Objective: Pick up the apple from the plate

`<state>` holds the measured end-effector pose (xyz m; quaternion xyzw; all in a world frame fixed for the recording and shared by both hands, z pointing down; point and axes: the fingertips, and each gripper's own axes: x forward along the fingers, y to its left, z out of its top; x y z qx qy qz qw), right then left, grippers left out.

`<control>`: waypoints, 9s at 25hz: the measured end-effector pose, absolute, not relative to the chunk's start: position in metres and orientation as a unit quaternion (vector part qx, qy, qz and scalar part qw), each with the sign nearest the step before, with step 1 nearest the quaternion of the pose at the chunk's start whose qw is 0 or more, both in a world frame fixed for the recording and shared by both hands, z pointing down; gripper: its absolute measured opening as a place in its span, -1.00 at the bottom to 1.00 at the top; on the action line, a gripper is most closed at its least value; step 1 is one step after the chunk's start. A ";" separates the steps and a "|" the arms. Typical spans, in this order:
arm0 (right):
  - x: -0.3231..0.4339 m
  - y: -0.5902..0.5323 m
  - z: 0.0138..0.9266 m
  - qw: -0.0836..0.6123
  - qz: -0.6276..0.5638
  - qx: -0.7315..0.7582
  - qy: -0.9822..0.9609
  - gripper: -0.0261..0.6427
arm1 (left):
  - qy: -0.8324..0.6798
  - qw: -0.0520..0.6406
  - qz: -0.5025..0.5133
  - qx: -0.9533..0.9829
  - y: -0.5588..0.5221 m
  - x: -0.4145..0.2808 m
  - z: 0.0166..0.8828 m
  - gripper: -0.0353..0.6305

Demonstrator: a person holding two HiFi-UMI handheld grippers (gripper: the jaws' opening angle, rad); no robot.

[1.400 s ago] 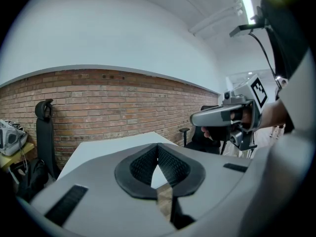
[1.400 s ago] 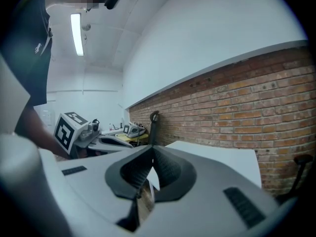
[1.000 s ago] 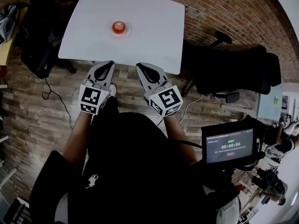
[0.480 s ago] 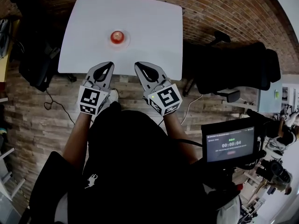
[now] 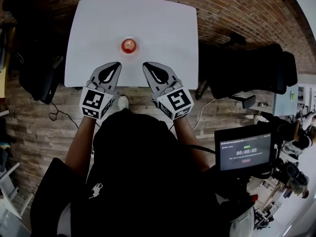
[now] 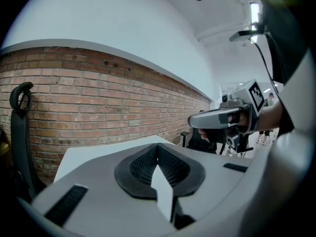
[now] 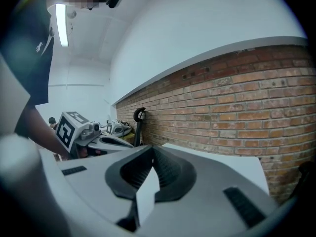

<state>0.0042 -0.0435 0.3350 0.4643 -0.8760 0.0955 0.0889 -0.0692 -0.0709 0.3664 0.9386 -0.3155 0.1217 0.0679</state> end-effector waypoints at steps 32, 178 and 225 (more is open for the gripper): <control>-0.053 -0.107 0.343 0.099 0.094 0.455 -0.880 -0.91 | -0.319 0.090 0.122 0.936 -0.129 -0.127 0.386 -0.88; -0.003 -0.184 0.506 0.216 0.166 0.281 -0.920 -0.91 | -0.348 0.124 0.300 0.880 -0.183 -0.029 0.588 0.26; 0.009 -0.189 0.514 0.220 0.173 0.284 -0.917 -0.91 | -0.344 0.119 0.302 0.881 -0.200 -0.013 0.602 0.31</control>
